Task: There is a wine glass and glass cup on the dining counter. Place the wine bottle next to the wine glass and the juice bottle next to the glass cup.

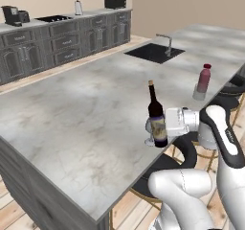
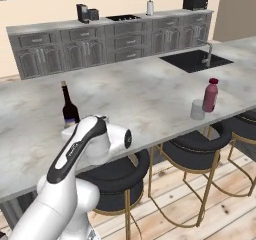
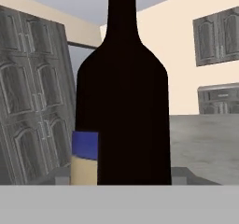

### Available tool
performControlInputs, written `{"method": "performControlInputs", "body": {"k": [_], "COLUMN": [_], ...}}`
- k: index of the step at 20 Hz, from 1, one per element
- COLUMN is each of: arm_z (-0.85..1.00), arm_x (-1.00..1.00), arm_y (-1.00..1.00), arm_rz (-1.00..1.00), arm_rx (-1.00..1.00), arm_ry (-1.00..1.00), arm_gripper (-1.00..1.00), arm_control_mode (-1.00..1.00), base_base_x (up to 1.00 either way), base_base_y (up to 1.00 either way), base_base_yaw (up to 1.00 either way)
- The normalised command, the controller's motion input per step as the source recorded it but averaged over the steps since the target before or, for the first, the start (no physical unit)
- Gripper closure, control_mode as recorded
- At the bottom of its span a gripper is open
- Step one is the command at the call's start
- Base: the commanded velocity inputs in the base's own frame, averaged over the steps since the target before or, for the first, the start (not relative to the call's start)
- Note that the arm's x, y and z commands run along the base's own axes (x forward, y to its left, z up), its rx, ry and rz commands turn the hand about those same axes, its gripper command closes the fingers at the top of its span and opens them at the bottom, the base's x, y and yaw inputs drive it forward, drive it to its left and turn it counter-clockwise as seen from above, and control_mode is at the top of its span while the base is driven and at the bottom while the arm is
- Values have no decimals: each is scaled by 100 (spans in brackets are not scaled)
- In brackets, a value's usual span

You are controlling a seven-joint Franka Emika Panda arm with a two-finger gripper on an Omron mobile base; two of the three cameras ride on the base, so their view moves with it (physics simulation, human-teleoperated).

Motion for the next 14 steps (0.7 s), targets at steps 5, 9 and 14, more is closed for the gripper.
{"method": "performControlInputs", "body": {"k": [5,9,14], "arm_z": [16,12,0], "arm_x": [-2,-9,0], "arm_y": [-36,-41,-53], "arm_rz": [0,0,2], "arm_rx": [-3,0,0], "arm_ry": [6,3,5], "arm_gripper": [100,100,100], "arm_control_mode": [-100,-100,-100], "base_base_x": [0,0,0], "base_base_y": [0,0,0], "base_base_yaw": [0,0,0]}}
